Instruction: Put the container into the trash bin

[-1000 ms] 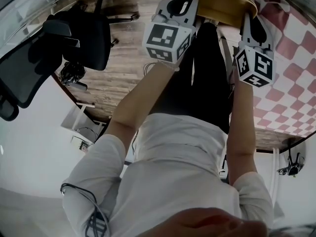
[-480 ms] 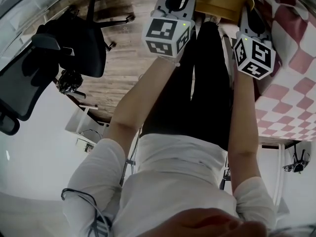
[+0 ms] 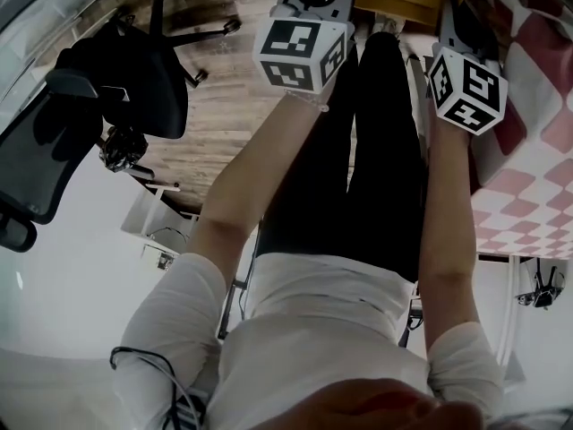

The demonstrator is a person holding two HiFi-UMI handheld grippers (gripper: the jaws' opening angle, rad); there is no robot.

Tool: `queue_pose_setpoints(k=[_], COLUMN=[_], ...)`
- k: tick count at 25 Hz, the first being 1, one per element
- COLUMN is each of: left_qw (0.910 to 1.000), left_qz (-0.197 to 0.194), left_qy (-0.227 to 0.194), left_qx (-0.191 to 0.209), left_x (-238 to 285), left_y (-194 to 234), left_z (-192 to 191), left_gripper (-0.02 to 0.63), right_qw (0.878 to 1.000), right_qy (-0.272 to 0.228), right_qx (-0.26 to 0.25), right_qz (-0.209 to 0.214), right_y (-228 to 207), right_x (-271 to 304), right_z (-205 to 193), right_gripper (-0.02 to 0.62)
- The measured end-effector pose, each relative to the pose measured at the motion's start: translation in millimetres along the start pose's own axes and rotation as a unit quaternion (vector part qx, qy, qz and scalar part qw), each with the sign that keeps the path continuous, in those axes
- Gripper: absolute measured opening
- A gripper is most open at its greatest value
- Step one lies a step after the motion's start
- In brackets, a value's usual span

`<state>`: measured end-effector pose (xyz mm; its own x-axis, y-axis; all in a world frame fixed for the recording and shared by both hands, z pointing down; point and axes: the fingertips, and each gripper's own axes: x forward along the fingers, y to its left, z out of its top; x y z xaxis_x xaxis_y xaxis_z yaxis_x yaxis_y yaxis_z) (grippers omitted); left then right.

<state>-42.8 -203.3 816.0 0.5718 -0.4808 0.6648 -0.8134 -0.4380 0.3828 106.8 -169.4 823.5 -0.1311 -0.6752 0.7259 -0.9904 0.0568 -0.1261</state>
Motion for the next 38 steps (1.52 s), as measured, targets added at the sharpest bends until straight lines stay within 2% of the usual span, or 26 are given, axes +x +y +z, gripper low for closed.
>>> queue_pose_setpoints(k=[3,4,5,6,14,20,27,38], left_qw=[1.0,1.0,0.9999,0.9999,0.9998,0.9999,0.9992,0.9935], left_qz=[0.005,0.008,0.012,0.015,0.014,0.004,-0.006,-0.031], left_qy=[0.001,0.001,0.002,0.003,0.006,-0.006,-0.038,-0.105], left_qx=[0.002,0.004,0.005,0.006,0.008,0.008,0.011,0.033], left_x=[2,3,3,3,-8,-23,-58,-135], left_y=[0,1,2,2,-1,-16,-35,-84], left_z=[-1,-1,-2,-2,-4,15,69,177], left_gripper=[0.054,0.082,0.153,0.175,0.175,0.175,0.175,0.173], right_qw=[1.0,1.0,1.0,1.0,1.0,0.999,0.998,0.99], right_qy=[0.007,0.008,0.007,0.006,-0.008,-0.029,-0.051,-0.112], right_qx=[-0.005,-0.005,-0.004,-0.002,-0.009,-0.02,-0.034,-0.068], right_qz=[-0.001,-0.002,-0.004,-0.005,-0.001,0.007,0.023,0.052], right_y=[-1,-2,-3,-3,4,14,32,64], right_x=[1,2,2,2,-8,-23,-56,-130], right_z=[-2,-3,-4,-3,4,30,79,189], right_gripper=[0.057,0.078,0.174,0.187,0.186,0.165,0.146,0.124])
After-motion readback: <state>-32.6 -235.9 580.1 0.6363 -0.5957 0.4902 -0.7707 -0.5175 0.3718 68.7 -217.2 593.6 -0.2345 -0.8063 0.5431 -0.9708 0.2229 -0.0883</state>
